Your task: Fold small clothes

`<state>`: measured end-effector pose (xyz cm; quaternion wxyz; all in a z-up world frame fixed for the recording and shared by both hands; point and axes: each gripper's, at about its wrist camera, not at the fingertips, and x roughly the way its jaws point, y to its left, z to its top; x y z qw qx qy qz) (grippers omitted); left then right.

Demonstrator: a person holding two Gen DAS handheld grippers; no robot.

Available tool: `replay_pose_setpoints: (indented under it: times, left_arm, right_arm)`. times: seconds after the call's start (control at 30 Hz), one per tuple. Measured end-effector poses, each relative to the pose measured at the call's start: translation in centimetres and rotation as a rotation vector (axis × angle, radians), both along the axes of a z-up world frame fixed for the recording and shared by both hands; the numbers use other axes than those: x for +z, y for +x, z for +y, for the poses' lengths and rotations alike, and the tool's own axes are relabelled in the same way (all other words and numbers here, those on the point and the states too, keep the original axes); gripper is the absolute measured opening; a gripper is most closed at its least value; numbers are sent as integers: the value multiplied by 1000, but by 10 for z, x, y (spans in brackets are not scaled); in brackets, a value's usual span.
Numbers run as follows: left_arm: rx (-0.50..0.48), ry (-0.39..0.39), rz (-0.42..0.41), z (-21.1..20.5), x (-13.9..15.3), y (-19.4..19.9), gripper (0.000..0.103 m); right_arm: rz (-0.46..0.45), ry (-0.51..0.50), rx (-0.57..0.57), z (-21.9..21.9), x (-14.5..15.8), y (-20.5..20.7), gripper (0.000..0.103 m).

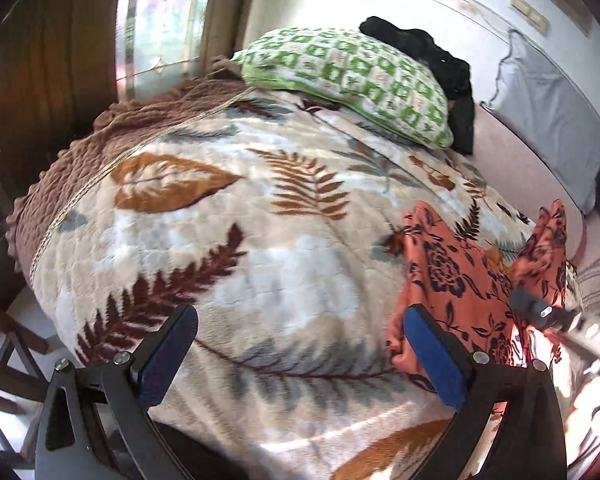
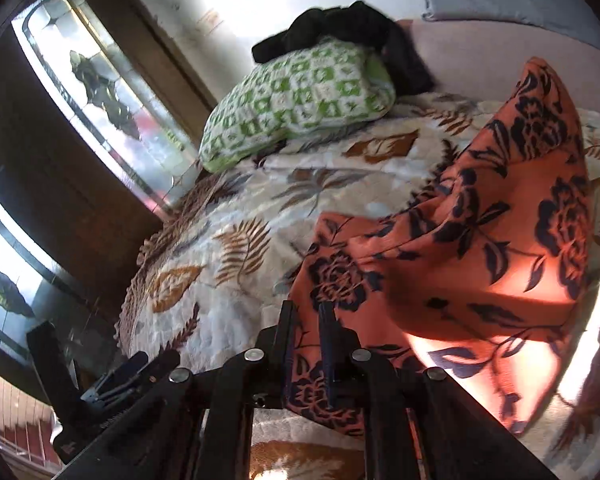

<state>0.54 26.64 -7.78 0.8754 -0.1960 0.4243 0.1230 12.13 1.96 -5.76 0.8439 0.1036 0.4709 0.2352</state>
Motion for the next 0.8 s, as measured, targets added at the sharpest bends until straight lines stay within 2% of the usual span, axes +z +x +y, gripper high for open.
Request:
replay_pose_setpoints:
  times: [0.1, 0.17, 0.23, 0.27, 0.3, 0.37, 0.43, 0.53, 0.6, 0.73, 0.77, 0.8]
  left_arm:
    - [22, -31, 7, 17, -7, -11, 102]
    - [17, -38, -3, 16, -7, -12, 102]
    - [-22, -73, -24, 6, -3, -4, 102]
    - [-60, -95, -34, -4, -1, 3, 102]
    - [-107, -123, -45, -16, 1, 10, 102]
    - [-210, -188, -61, -46, 5, 28, 102]
    - [-311, -290, -73, -77, 2, 50, 102]
    - [-395, -452, -10, -117, -16, 95, 102]
    - [-402, -472, 48, -138, -28, 124, 102]
    - [-414, -401, 188, -168, -57, 163, 101]
    - [-426, -403, 200, -172, -60, 166, 95]
    - [-448, -405, 194, -177, -60, 168, 85]
  right_arm:
    - [197, -47, 41, 29, -73, -5, 14]
    - [187, -15, 22, 16, -81, -25, 16]
    - [152, -4, -17, -7, -68, -42, 33]
    - [138, 23, -50, -23, -58, -48, 62]
    - [109, 53, -96, -41, -48, -56, 83]
    - [42, 84, -171, -77, -26, -68, 83]
    - [17, 93, -229, -109, -12, -75, 83]
    - [0, 132, -298, -146, -6, -83, 83]
    - [9, 162, -332, -163, -8, -87, 83]
    - [21, 207, -346, -184, -15, -96, 83]
    - [23, 218, -352, -189, -17, -97, 83]
    - [26, 231, -361, -195, -19, -99, 83]
